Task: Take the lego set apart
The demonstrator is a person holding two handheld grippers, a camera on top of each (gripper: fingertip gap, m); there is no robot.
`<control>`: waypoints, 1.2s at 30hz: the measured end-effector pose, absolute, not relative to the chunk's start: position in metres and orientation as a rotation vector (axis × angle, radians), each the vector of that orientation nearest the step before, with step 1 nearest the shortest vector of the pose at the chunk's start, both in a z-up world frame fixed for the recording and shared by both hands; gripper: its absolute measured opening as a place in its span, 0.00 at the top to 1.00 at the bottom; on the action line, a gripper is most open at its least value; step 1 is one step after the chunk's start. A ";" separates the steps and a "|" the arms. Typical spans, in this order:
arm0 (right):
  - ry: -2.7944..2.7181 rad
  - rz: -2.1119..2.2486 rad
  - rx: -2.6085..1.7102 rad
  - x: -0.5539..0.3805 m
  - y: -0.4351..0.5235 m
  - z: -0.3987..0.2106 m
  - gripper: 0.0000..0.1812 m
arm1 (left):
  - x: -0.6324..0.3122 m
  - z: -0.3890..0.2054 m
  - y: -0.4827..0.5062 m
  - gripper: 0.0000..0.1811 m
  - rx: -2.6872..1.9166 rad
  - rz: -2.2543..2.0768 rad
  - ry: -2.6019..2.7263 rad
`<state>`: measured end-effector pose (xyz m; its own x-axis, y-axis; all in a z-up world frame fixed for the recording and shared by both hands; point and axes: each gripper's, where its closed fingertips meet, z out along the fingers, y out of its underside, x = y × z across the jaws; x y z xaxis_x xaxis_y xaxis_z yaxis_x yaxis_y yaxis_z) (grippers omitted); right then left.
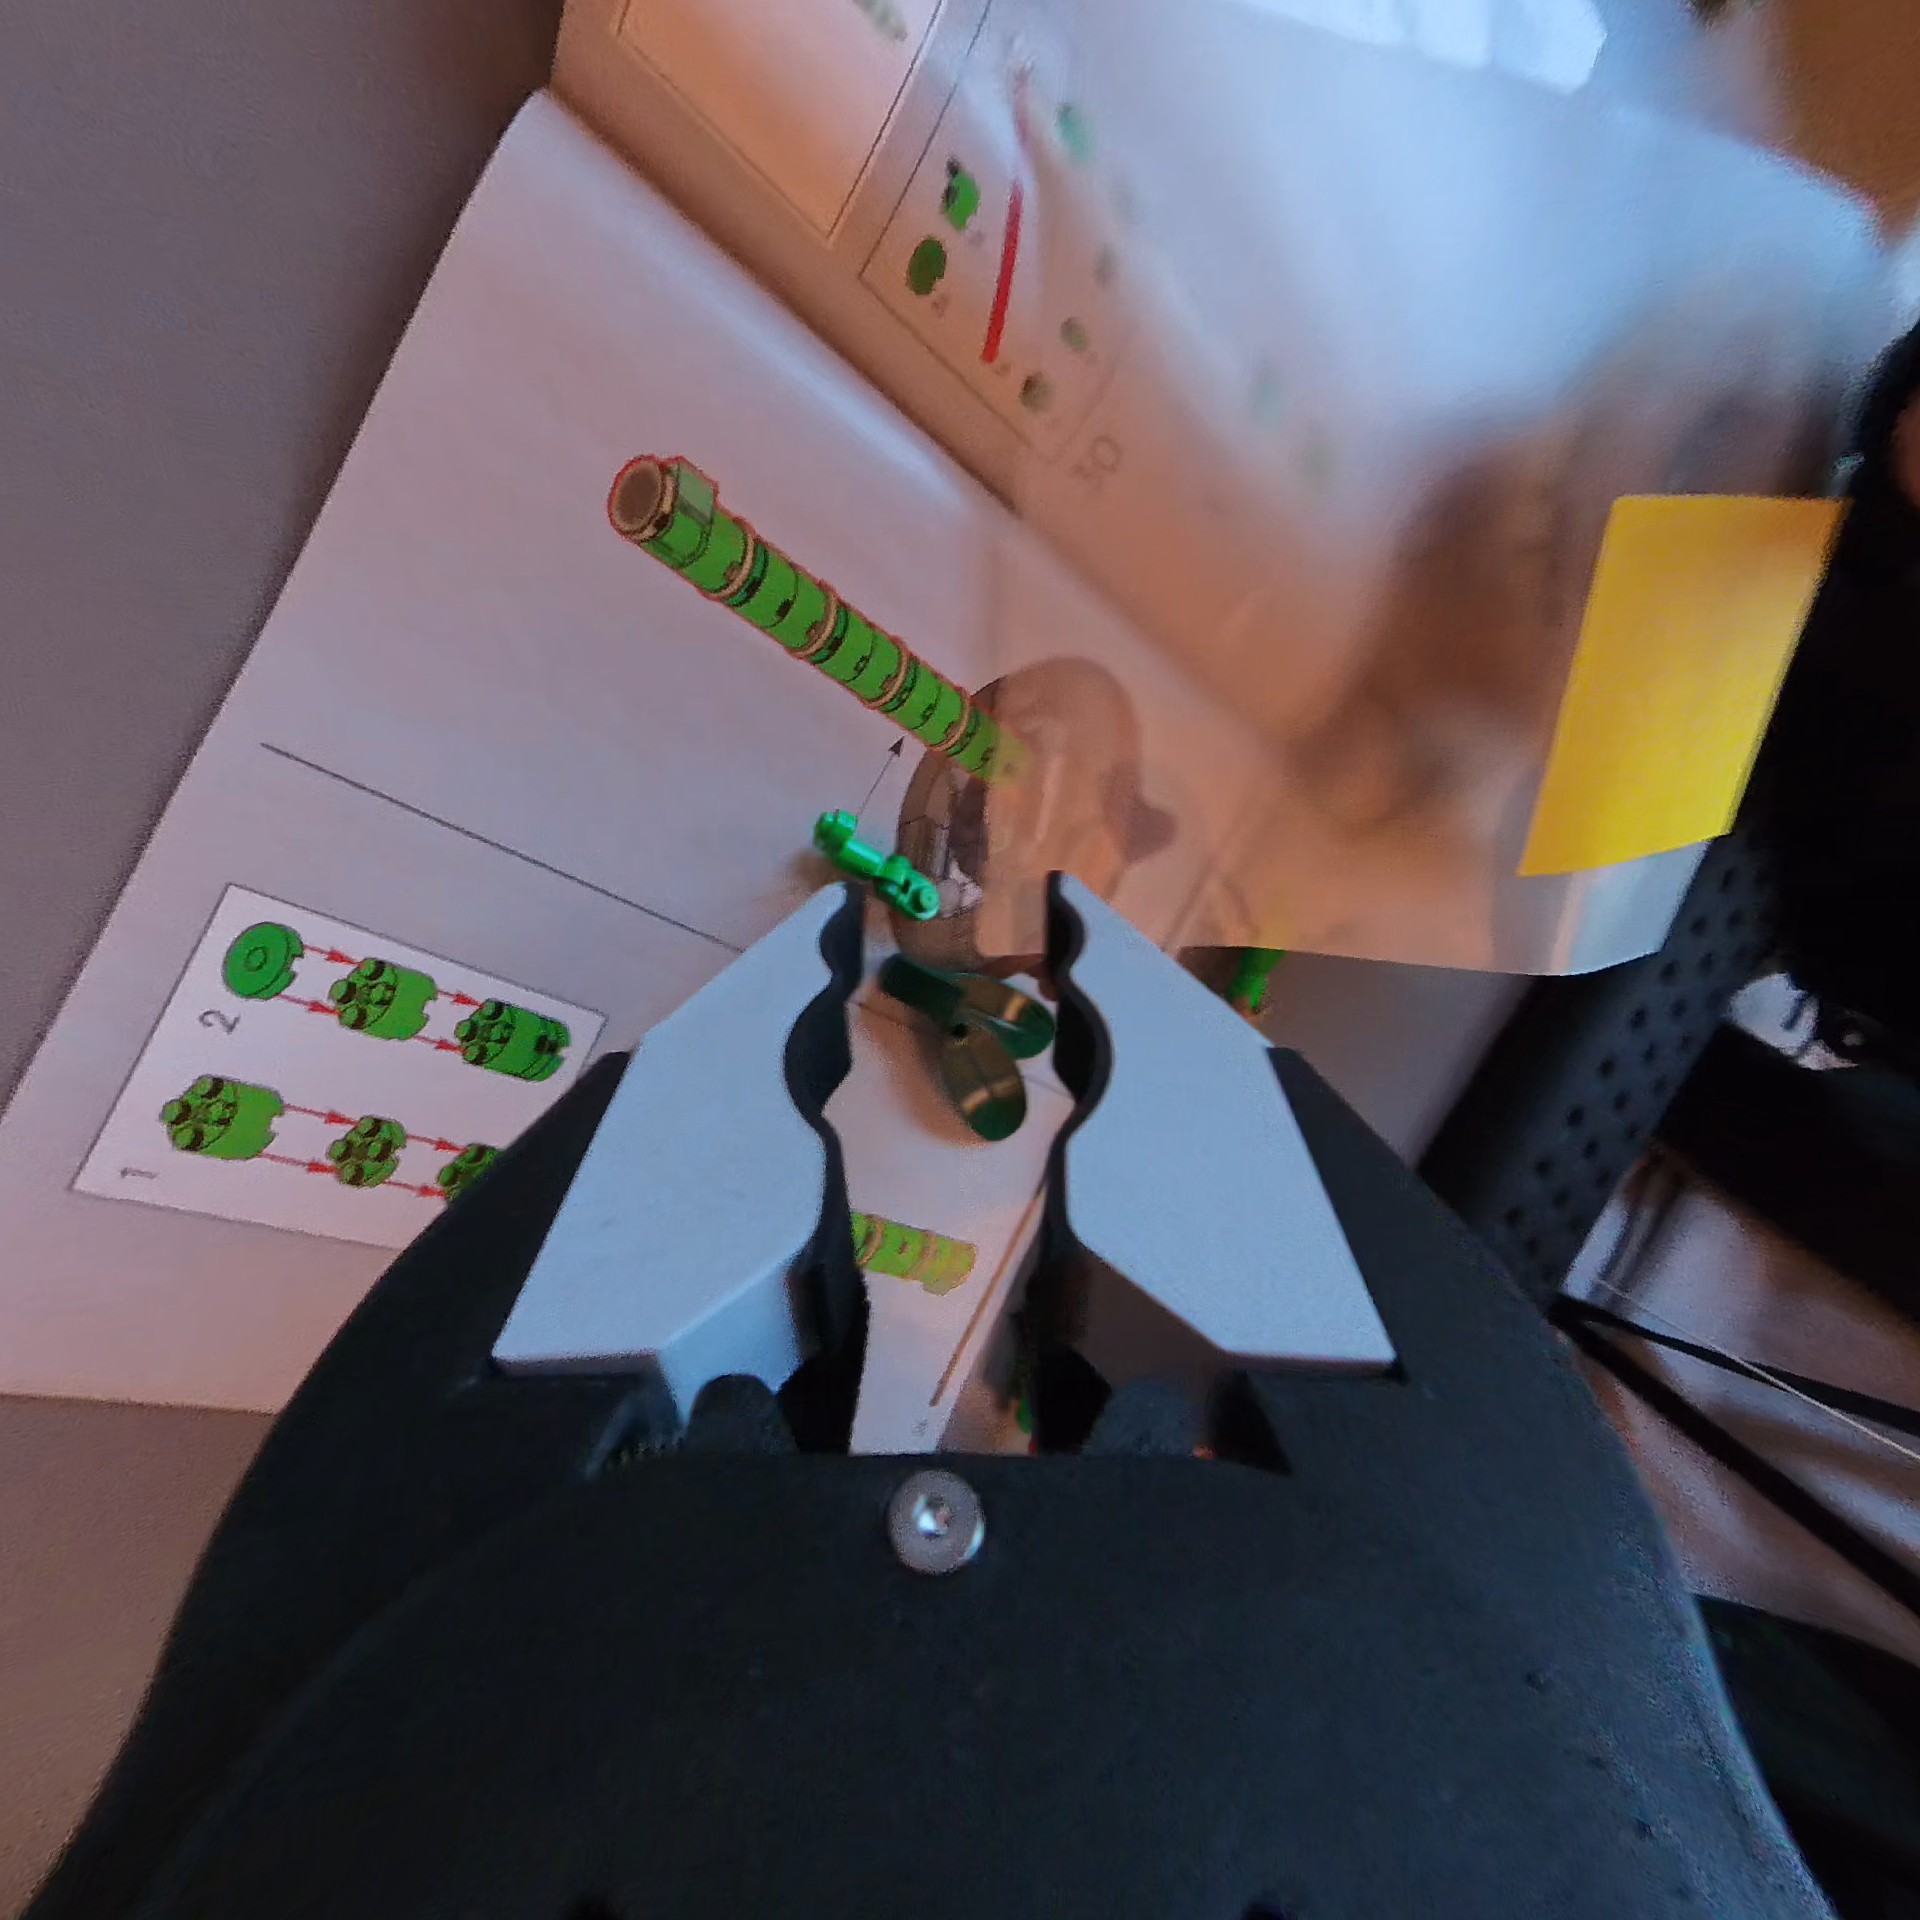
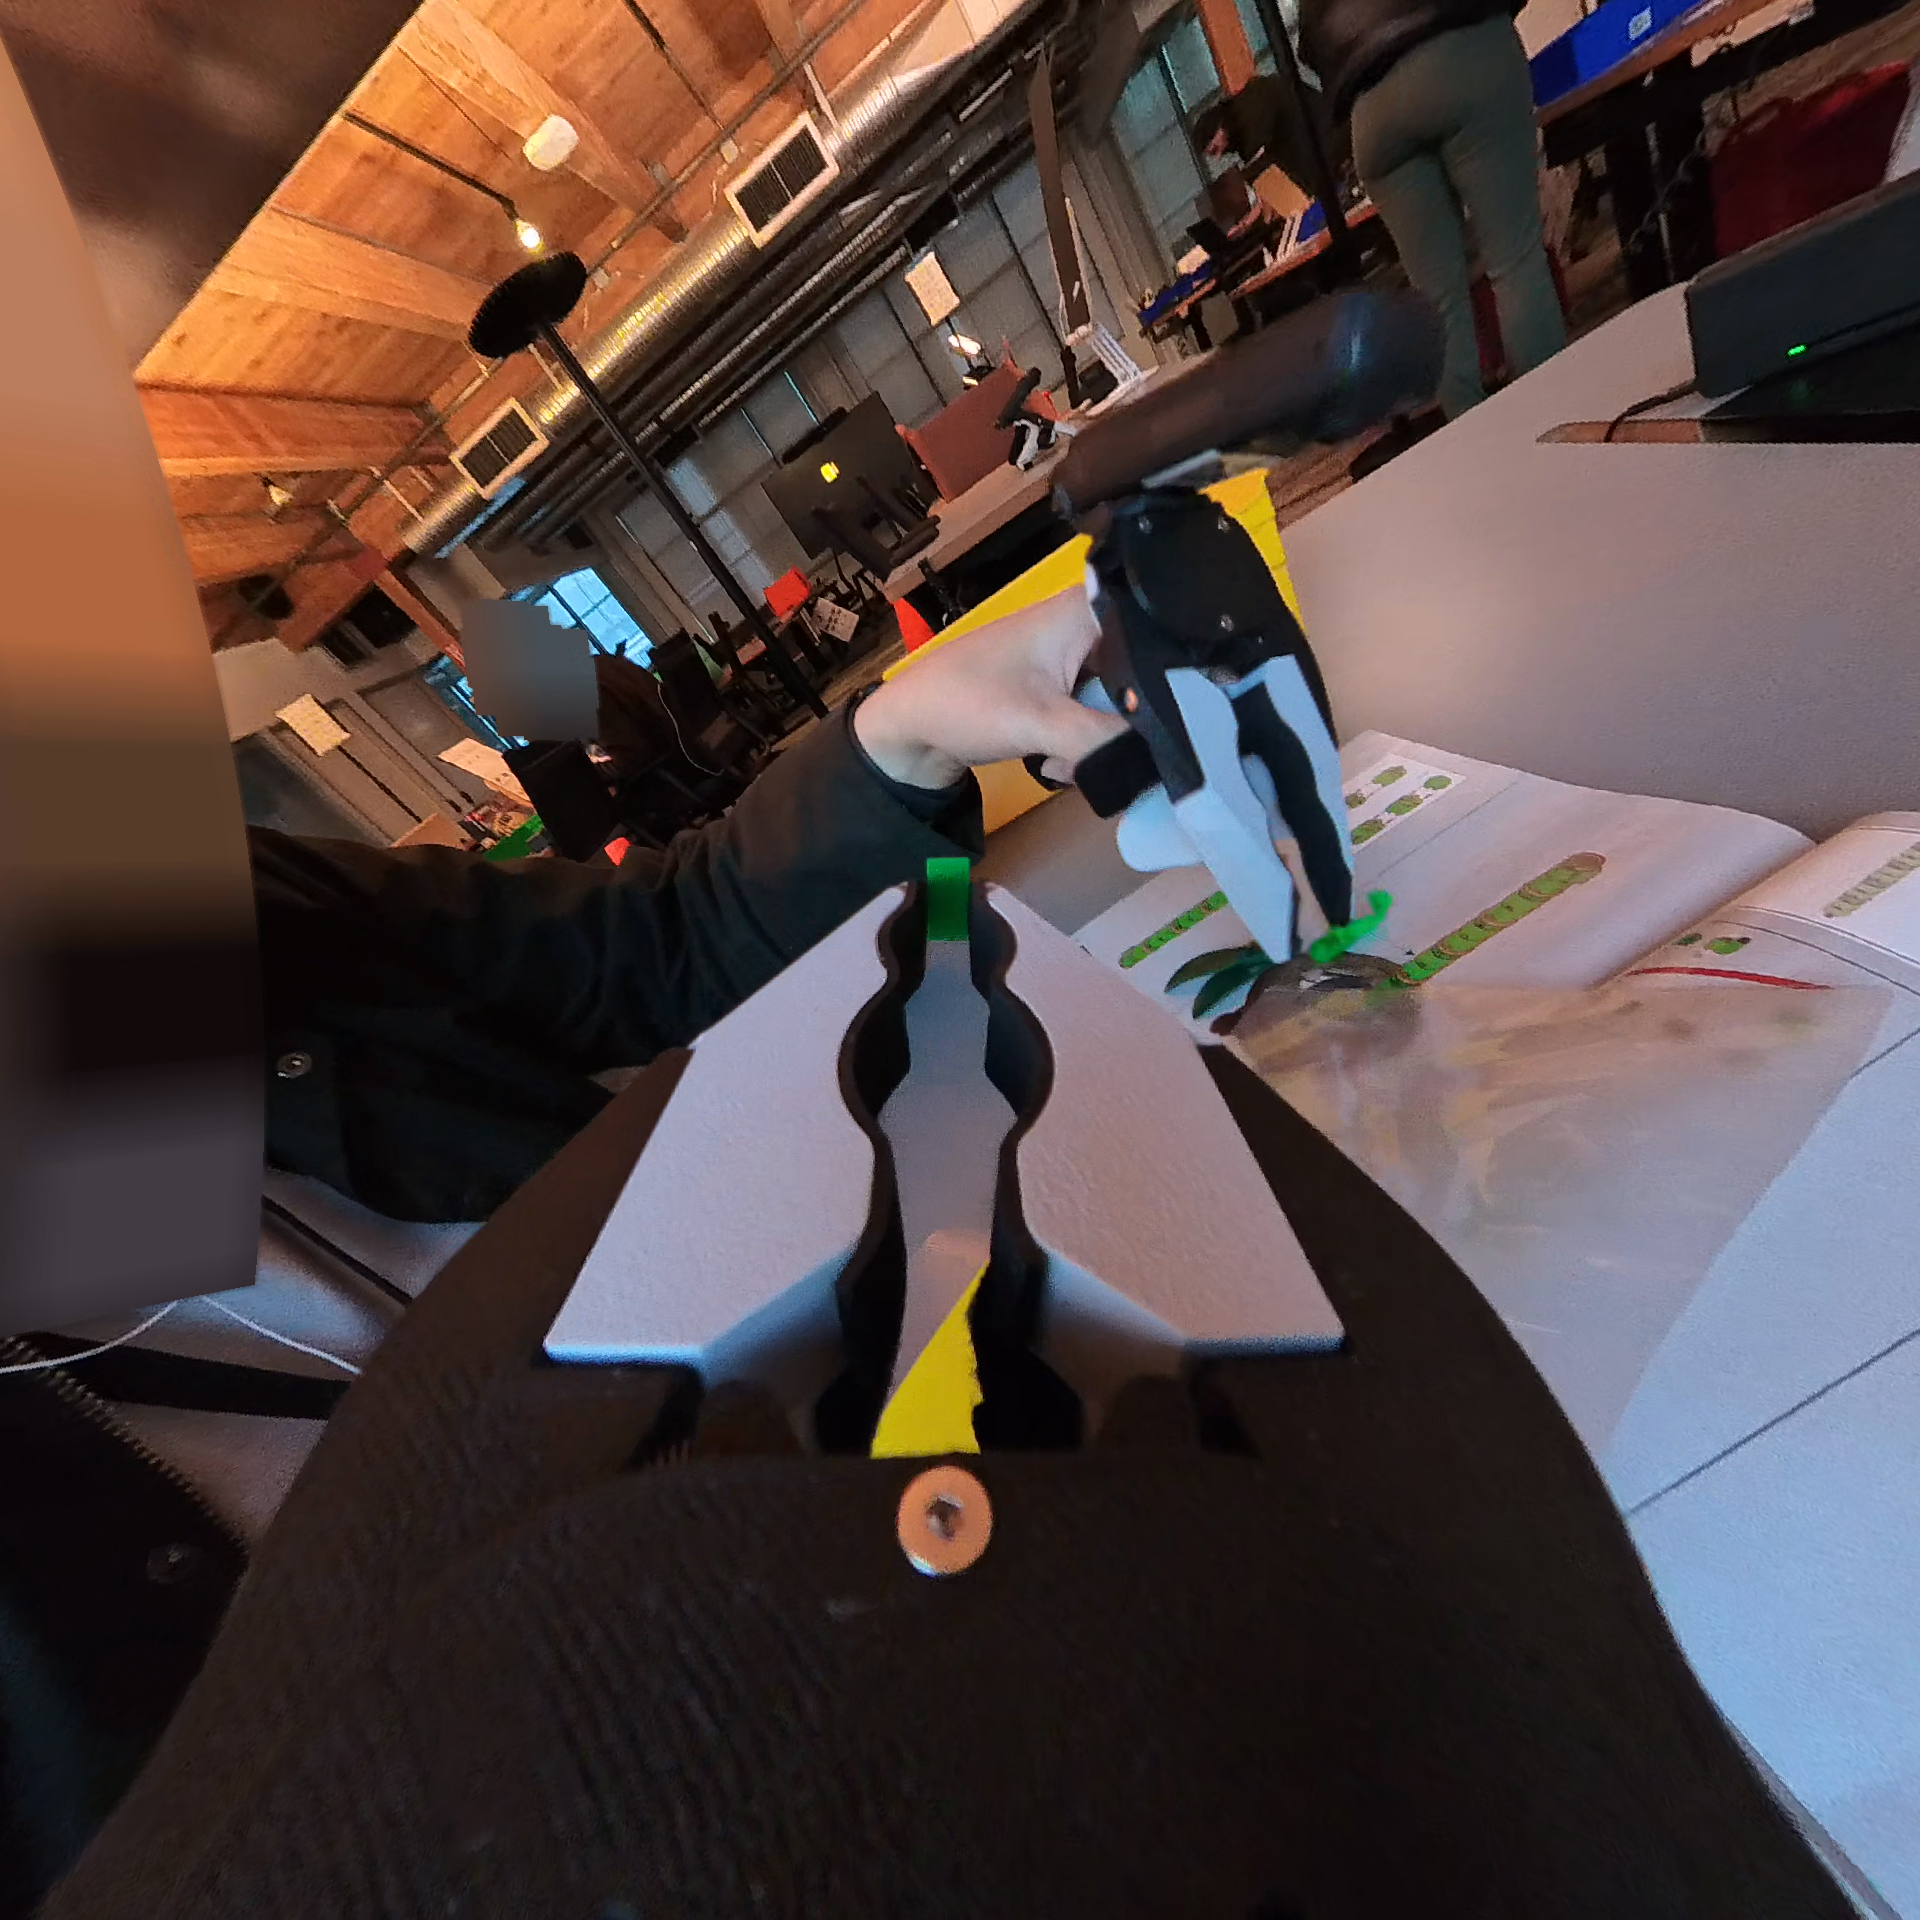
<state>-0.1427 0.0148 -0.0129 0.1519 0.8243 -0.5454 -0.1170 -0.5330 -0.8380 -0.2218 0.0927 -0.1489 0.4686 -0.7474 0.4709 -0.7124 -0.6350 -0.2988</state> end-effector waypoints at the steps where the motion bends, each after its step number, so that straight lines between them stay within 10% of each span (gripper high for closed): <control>1: -0.701 1.483 -1.643 -0.143 0.015 -0.015 0.96 | -0.219 -0.144 0.092 0.77 -2.626 -0.947 1.296; 14: -1.008 0.468 -1.474 -0.132 0.029 -0.014 0.97 | -0.160 -0.020 0.037 0.82 -2.014 -1.524 1.352; 36: -1.176 0.183 -1.411 -0.153 0.022 -0.027 0.97 | -0.141 -0.028 0.019 0.94 -1.987 -1.491 1.396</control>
<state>-0.1528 0.0221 -0.0270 0.4712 0.7148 0.5168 0.5239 0.2446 -0.8159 -0.1412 0.0186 -0.0279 -0.0054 -0.8194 0.5731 -0.5183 -0.4879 -0.7024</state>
